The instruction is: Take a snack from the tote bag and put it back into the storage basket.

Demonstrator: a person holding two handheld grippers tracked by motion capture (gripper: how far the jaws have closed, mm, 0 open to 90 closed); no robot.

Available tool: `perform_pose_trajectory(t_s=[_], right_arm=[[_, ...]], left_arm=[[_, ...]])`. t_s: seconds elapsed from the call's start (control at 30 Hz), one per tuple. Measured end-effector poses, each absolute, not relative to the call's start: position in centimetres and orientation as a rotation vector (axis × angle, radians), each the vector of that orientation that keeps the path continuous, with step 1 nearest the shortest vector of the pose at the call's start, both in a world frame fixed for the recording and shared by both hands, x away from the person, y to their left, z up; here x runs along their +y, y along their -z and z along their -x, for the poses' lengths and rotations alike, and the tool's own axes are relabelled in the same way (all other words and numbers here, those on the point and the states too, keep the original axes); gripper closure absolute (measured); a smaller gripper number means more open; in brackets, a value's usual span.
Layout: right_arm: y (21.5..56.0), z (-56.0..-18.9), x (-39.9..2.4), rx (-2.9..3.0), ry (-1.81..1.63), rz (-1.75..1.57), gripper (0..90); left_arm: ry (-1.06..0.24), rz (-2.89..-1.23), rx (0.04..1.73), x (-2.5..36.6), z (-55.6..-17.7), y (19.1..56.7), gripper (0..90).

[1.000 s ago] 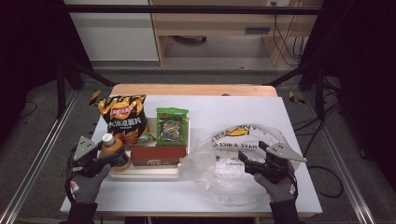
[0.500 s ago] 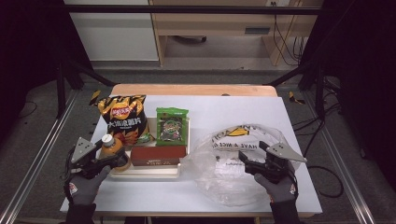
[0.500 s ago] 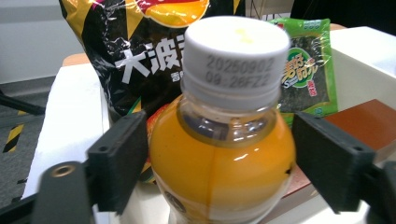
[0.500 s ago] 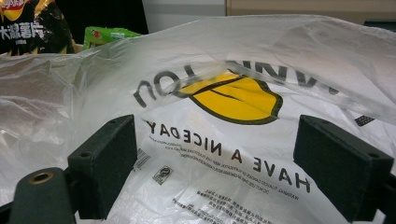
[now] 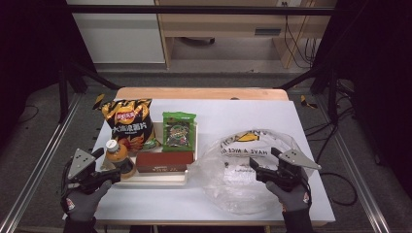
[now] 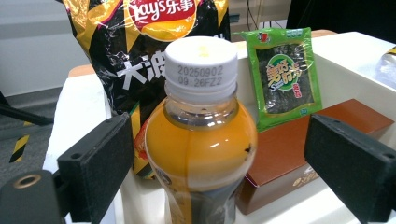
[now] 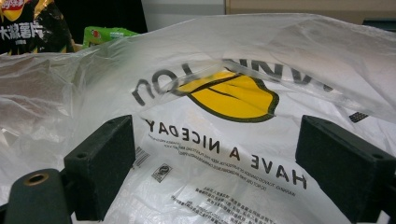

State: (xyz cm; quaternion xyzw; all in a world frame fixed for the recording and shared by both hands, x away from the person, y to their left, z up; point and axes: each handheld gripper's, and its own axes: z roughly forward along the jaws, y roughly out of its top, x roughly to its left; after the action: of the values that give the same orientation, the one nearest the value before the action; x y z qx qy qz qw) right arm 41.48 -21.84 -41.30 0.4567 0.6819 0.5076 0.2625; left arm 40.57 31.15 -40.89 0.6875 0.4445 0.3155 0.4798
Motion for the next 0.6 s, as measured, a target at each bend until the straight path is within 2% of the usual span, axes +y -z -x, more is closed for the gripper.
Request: perform_pose_trajectory(t_s=[0.6], right_arm=[[41.5, -40.2, -23.0, 1.859, -1.355, -1.238, 11.6]], left_arm=[[-0.756, -1.681, 1.084, 31.9, -39.1, 41.3, 7.9]])
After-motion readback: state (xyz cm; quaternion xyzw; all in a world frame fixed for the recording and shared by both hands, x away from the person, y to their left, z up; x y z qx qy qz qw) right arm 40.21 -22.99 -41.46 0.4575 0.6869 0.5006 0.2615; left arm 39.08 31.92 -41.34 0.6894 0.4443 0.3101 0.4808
